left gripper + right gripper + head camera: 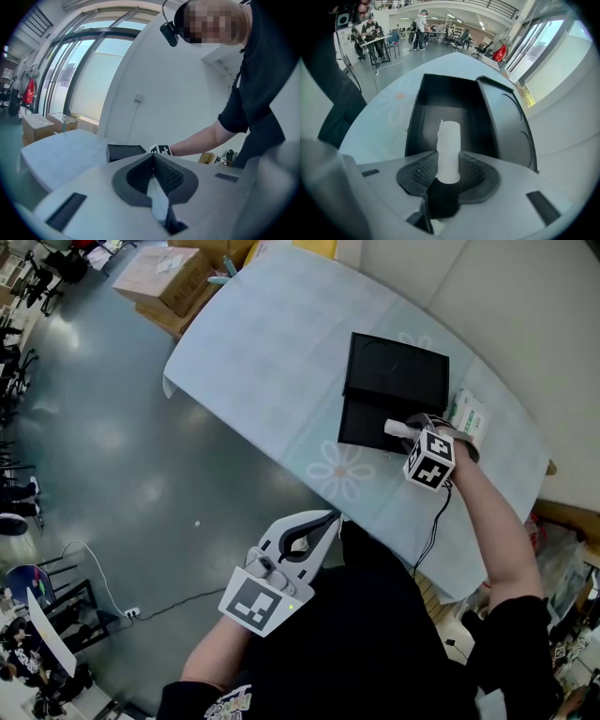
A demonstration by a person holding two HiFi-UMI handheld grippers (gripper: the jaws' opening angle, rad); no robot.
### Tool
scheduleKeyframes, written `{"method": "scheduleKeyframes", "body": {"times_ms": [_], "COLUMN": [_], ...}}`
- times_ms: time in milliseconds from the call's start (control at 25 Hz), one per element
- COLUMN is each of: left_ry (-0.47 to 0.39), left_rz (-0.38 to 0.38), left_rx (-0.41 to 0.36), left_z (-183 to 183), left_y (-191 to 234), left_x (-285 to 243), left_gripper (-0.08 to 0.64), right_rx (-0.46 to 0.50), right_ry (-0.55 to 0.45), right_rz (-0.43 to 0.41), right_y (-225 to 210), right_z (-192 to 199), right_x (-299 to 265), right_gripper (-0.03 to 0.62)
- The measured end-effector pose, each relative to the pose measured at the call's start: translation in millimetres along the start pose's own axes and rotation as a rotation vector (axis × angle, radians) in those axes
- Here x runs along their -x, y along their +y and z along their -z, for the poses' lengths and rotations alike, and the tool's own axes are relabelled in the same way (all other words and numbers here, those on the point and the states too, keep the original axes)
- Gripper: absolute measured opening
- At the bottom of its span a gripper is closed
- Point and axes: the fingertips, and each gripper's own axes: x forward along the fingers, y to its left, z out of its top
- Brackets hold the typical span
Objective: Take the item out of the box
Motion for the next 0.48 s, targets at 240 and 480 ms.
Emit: {"method": "scheduleKeyframes", "body": {"times_ms": [240,480], "left_ry": [-0.011,-0.031], "left_rz": [0.023,0.056], "left_rx": [-0.032,-0.072], "left_z": [-4.9,-11.8], "left_y": [-11.0,-26.1], "left_x": [14.0,32.5], "left_gripper": [0.009,0.008], "right_rx": [-0.167,-0.310], "right_ry": [-0.102,-0.204], "right_rz": [0.049,0.122], "right_y": [-3.5,-1.1], "right_z": [-15.7,-29.4], "right_x": [32.1,73.9], "right_gripper": [0.137,0.137]}}
